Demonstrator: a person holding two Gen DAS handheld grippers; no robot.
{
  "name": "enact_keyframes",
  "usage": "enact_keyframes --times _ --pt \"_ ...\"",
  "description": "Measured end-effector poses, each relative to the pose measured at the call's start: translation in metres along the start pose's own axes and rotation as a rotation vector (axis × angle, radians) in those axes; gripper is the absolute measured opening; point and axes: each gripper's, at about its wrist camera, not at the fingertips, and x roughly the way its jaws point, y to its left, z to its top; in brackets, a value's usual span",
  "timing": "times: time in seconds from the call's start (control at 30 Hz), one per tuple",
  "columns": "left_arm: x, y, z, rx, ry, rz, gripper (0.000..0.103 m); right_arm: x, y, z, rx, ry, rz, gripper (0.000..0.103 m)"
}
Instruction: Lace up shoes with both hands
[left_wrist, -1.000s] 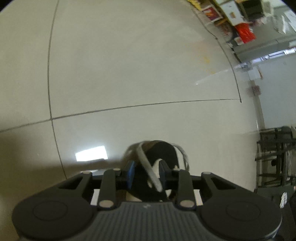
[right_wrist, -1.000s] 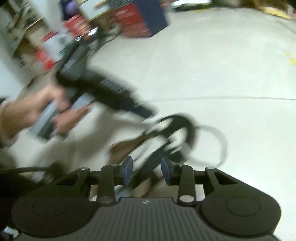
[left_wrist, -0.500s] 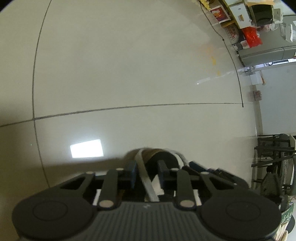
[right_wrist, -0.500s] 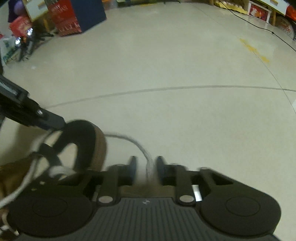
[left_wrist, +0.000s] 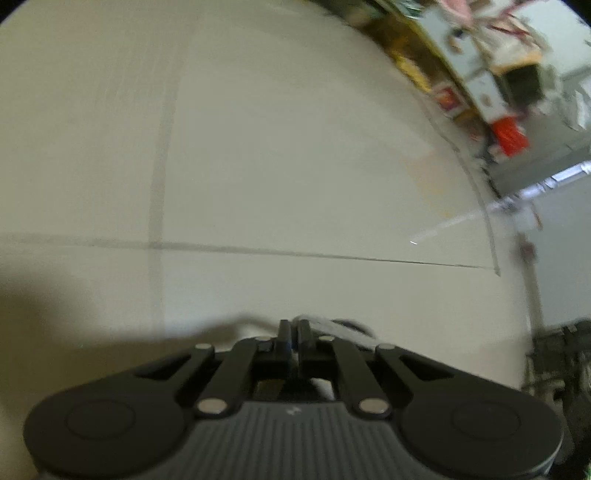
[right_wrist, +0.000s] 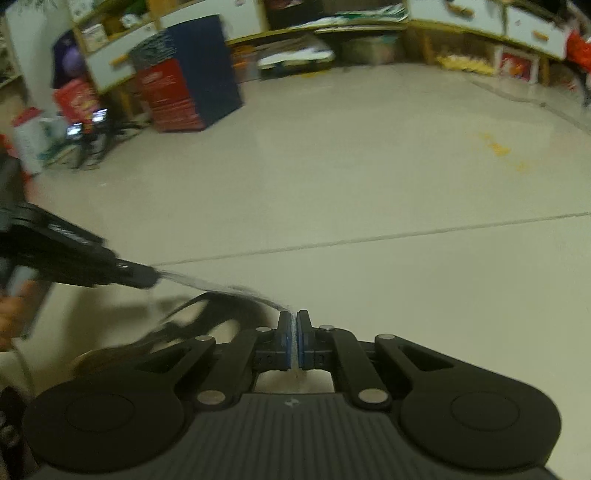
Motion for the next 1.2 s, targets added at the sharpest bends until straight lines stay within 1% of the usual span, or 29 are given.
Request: enact_keyframes --times 0.07,0.1,0.13,0.2,0.3,0.37,0.43,0.47,0.5,0.53,0.57,0.6,0.7,0.83,0.93,1.03,1.2 --pt "-0.001 0.005 -0.009 -0.014 0.007 0.061 0.003 0.002 0.010 -0.008 -0.011 0.040 0.035 0.004" --pt "0.000 0.006 -0.012 -0.002 0.016 0.098 0.003 0.006 0.015 -0.013 -0.029 0.066 0.037 0.004" --pt "0.001 0.008 -0.014 -0.006 0.027 0.114 0.003 0.012 0.019 -0.016 -0.043 0.095 0.031 0.004" --pt "0.002 0.016 -0.016 -0.035 0.050 0.124 0.003 0.020 0.022 -0.020 -0.052 0.134 0.020 0.005" --pt "-0.004 0.019 -0.015 -0.062 0.051 0.097 0.004 0.020 0.020 -0.017 -0.009 0.143 0.026 0.007" --pt "-0.010 0.017 -0.014 -0.052 0.058 0.078 0.012 0.017 0.016 -0.012 0.034 0.151 0.041 0.008" --pt "-0.014 0.016 -0.015 -0.049 0.072 0.063 0.023 0.013 0.017 -0.009 0.044 0.159 0.043 0.008" --pt "-0.017 0.015 -0.016 -0.052 0.081 0.052 0.027 0.011 0.019 -0.008 0.043 0.161 0.038 0.009" --pt "-0.020 0.014 -0.017 -0.055 0.091 0.043 0.033 0.009 0.022 -0.006 0.042 0.163 0.033 0.013" --pt "-0.023 0.013 -0.018 -0.055 0.103 0.034 0.037 0.006 0.025 -0.004 0.042 0.163 0.034 0.020" --pt "-0.027 0.011 -0.020 -0.053 0.116 0.025 0.039 0.003 0.028 -0.003 0.043 0.161 0.037 0.032" --pt "-0.030 0.010 -0.023 -0.046 0.127 0.013 0.041 0.000 0.033 -0.001 0.040 0.158 0.041 0.033" --pt "-0.040 0.008 -0.034 0.004 0.150 -0.019 0.047 -0.006 0.050 0.006 0.018 0.154 0.054 0.033" --pt "-0.059 0.004 -0.046 0.085 0.156 -0.017 0.053 -0.013 0.072 0.009 0.004 0.171 0.057 0.034" --pt "-0.063 -0.006 -0.056 0.133 0.153 0.010 0.054 -0.023 0.083 0.007 -0.007 0.202 0.061 0.034" --pt "-0.064 -0.017 -0.068 0.204 0.168 0.049 0.053 -0.031 0.088 0.003 0.005 0.235 0.066 0.036" --pt "-0.063 -0.030 -0.077 0.316 0.178 0.066 0.053 -0.033 0.095 -0.005 0.026 0.283 0.048 0.036"
